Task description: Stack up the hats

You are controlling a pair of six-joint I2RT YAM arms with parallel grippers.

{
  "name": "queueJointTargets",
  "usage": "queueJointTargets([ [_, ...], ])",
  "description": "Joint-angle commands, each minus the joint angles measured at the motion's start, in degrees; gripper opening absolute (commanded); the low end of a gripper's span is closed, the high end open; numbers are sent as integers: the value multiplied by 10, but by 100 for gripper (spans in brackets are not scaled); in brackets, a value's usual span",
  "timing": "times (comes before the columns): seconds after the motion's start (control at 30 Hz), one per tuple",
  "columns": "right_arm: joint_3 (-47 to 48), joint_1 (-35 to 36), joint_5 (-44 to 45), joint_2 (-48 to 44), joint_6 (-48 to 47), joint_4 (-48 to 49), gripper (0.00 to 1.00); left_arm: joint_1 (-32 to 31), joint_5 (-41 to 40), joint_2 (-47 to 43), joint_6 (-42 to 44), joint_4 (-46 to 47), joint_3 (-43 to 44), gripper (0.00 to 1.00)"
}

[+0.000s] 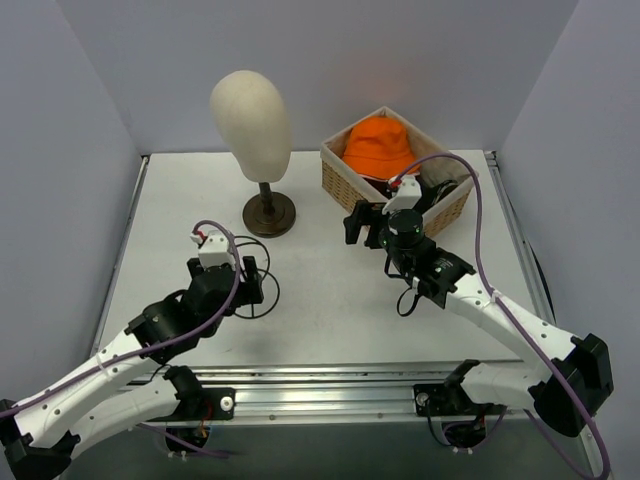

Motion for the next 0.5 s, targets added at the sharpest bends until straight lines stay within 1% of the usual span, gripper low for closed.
queueJointTargets([
  [0.0, 25, -1, 45, 3, -25, -3, 84, -4, 29, -29, 39, 5, 53, 94],
  [0.03, 52, -2, 50, 7, -32, -21, 84, -3, 34, -38, 43, 11, 61, 97],
  [0.13, 119, -15, 88, 45, -54, -64, 84, -3, 50, -74, 55, 33, 68, 94],
  [0.17, 165, -21, 98, 58, -58, -69, 84, -3, 50, -92, 55, 55, 69, 94],
  [0.23, 230, -52, 81, 107, -71, -67, 84, -2, 38, -111, 61, 88, 75, 94],
  [0.3, 274, -90, 50, 161, -73, -68, 84, -2, 28, -113, 86, 98, 86, 94],
  [0.4, 349, -128, 60, 236, -76, -53, 83, -2, 4, -111, 68, 96, 102, 94],
  [0.43, 372, -136, 65, 258, -79, -57, 83, -2, 8, -113, 71, 129, 95, 94],
  [0.47, 400, -145, 66, 305, -81, -66, 82, -2, 9, -119, 83, 144, 87, 94],
])
